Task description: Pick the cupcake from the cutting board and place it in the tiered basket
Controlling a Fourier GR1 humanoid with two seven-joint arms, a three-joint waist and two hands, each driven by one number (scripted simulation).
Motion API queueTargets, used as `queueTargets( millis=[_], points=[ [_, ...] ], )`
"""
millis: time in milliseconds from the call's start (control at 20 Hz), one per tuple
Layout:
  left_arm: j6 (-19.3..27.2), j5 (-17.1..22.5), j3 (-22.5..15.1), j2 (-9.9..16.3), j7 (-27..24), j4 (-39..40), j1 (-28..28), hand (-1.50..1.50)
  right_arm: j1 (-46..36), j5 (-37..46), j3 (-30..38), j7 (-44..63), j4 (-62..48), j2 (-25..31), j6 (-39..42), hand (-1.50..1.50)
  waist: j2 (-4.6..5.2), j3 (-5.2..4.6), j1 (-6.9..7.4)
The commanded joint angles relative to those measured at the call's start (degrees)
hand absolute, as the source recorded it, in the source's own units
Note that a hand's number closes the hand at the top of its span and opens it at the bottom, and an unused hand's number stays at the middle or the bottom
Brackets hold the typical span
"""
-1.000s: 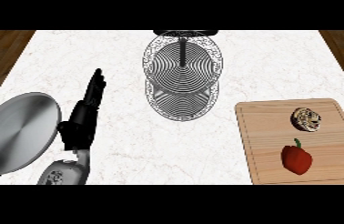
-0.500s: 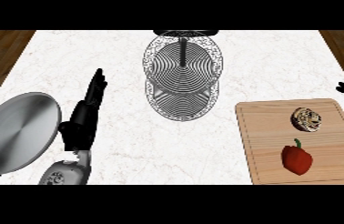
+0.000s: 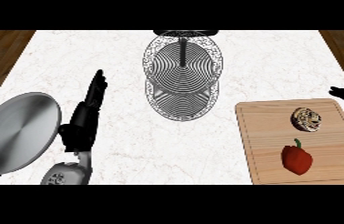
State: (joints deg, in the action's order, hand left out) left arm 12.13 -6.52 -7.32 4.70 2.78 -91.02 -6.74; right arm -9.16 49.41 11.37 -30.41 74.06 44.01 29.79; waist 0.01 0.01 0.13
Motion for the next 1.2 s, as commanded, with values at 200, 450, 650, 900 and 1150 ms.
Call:
queueTargets(
  millis=[200, 450, 650, 900, 1150],
  points=[
    [1.95, -3.69, 0.13, -2.50, 1.38, 3.00, -3.94, 0.00, -1.03, 1.57, 0.70, -3.80, -3.03, -1.31, -0.40, -1.50, -0.02, -0.01, -0.20],
    [-1.10, -0.96, 3.18, -1.38, -1.53, 5.73, -3.98, 0.00, -2.63, 1.74, -0.29, 0.15, 0.73, -3.28, 3.44, -1.50, -0.03, -0.03, -0.23],
    [0.77, -3.21, 0.57, -3.50, 3.24, 1.49, -3.03, 0.00, -1.59, 4.38, -3.06, 2.26, -0.03, -7.01, 1.51, -1.50, -0.04, -0.01, -0.16],
    [-1.48, -1.62, 2.67, -2.38, 1.69, 0.97, -3.01, 0.00, -6.48, 6.85, -3.46, -0.69, -8.72, -6.75, -1.12, -1.50, 0.03, 0.00, 0.10],
    [-4.16, -1.34, 2.39, -0.77, -0.41, -0.91, 1.62, 0.00, -10.24, 9.04, -3.73, -2.12, -15.12, -6.25, -2.37, -1.50, 0.09, 0.01, 0.46]
  ],
)
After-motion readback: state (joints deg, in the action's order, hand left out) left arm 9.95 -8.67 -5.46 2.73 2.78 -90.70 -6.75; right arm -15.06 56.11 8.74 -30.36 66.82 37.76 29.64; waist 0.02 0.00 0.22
